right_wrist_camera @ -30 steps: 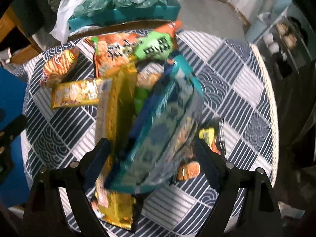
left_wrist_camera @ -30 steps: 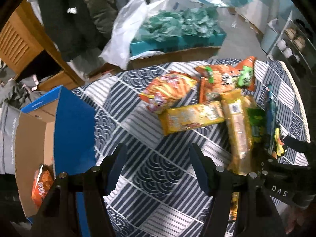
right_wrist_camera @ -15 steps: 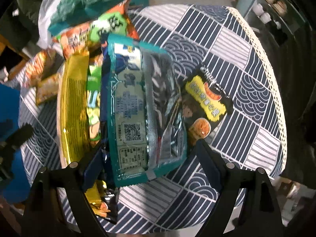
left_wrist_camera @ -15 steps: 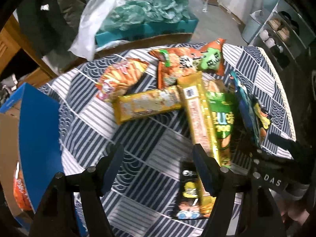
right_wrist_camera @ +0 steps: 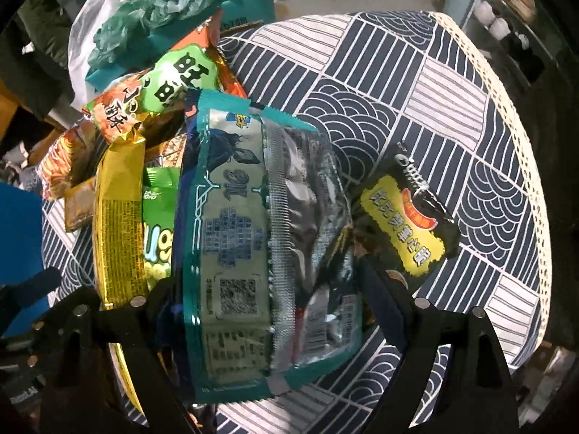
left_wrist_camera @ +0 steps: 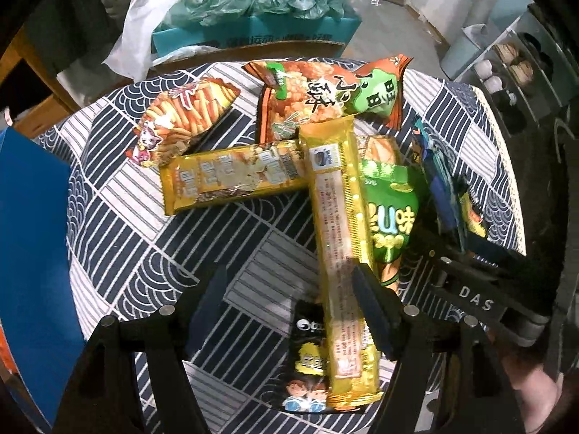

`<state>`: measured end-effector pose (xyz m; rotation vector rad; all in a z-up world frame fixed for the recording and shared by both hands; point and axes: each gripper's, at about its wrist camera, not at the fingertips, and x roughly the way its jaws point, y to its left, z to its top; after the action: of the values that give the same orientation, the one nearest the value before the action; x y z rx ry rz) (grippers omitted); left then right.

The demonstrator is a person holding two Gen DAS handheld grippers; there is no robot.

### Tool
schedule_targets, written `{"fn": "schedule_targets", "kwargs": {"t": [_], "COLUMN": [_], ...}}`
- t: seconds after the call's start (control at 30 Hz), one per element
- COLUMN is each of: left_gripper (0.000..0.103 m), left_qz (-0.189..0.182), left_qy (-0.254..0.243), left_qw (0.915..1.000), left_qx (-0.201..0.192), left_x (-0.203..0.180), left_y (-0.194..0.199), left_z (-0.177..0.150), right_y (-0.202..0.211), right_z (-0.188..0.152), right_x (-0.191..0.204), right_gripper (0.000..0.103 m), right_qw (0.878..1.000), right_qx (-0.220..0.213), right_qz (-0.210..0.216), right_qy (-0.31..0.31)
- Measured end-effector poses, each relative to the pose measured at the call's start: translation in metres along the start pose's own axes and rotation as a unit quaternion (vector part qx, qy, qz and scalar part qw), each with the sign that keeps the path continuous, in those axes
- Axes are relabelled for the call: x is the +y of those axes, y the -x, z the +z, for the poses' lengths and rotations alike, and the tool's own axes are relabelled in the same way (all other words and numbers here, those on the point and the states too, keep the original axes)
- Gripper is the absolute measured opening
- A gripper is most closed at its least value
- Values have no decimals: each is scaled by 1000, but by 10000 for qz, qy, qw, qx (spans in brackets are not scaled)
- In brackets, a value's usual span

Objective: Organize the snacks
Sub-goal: 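Grasp a long yellow bar with the left tool while the right tool grasps a teal packet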

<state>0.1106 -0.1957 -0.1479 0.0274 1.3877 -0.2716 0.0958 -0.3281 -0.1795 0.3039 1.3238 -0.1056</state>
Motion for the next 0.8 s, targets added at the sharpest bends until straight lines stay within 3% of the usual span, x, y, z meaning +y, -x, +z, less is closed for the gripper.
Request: {"fn": "schedule_targets", "kwargs": {"t": [0.07, 0.13, 0.23, 0.33, 0.53, 0.63, 0.7, 0.8], "left_gripper": [76, 76, 76, 76, 76, 44, 32, 29], "left_qz": [-59, -135, -175, -201, -389, -537, -558, -358], "left_qy": [31, 53, 44, 22, -53, -215, -282, -490], "left_qw": [10000, 9999, 9998, 9997, 9990, 9981, 9979, 9982], "left_qx": [15, 34, 69, 96, 222, 231, 169, -25], "left_x": [-1, -4, -7, -11, -22, -28, -31, -33], "left_y": [0, -1, -3, -6, -23, -26, -21, -13], "left_z": [1, 1, 0, -1, -3, -6, -7, -10], "right_y": [2, 5, 13, 21, 39, 46, 50, 53], "right_z": [-1, -3, -10, -16, -33, -37, -38, -41], "right_x": [-1, -3, -13, -19, -19, -8, -8, -10], "right_gripper": [74, 56, 40, 29, 19, 15, 15, 15], "right_qw": [10000, 9999, 9999, 9996, 9994, 9990, 9988, 9988], "right_qx": [-23, -57, -103, -204, -349, -439, -455, -459], "right_qz": [-82, -135, -110, -144, -49, 2, 13, 39], "right_qy": [40, 45, -31, -108, -22, 112, 181, 185]}}
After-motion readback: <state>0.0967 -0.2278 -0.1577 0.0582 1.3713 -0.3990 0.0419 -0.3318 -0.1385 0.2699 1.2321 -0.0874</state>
